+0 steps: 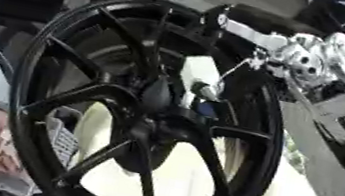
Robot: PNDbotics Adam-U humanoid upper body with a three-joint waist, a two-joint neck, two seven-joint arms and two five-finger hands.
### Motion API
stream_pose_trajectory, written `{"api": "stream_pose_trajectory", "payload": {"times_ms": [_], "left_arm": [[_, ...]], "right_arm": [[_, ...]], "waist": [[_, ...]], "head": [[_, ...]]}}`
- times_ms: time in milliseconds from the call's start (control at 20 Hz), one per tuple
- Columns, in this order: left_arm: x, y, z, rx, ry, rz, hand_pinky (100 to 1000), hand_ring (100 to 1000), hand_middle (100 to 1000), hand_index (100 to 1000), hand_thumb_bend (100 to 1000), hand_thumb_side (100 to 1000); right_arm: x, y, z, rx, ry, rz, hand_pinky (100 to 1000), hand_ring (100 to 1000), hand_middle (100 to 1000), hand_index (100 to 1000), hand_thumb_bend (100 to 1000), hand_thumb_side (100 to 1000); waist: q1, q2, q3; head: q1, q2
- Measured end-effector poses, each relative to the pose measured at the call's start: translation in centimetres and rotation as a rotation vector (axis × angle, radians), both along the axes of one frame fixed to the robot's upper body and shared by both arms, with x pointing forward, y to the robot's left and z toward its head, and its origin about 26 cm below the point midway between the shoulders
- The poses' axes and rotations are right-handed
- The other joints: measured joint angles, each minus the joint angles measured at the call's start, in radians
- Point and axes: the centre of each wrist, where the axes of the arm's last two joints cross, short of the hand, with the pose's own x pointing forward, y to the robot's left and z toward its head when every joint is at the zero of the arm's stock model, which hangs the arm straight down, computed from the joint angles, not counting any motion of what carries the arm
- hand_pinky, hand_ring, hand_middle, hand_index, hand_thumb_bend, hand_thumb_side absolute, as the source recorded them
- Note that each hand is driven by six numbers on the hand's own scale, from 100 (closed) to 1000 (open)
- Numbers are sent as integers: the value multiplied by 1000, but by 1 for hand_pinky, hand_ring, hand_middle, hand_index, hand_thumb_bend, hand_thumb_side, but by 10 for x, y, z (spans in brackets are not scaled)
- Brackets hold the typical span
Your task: Pull the pin out of the wheel hub.
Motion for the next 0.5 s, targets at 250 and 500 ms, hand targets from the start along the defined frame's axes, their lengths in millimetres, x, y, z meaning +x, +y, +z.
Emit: {"api": "stream_pose_trajectory", "payload": {"times_ms": [250,500], "left_arm": [[0,0,-1,-6,0,8,891,761,657,842,100,546],[0,-1,-2,-13,1,11,892,761,656,841,100,549]], "right_arm": [[1,-1,-1,6,14,5,824,818,766,803,408,100],[4,-2,-3,11,35,1,822,813,760,797,399,100]], "waist": [[-2,4,2],[-7,7,5]], "head": [[-2,-3],[-2,-9]]}}
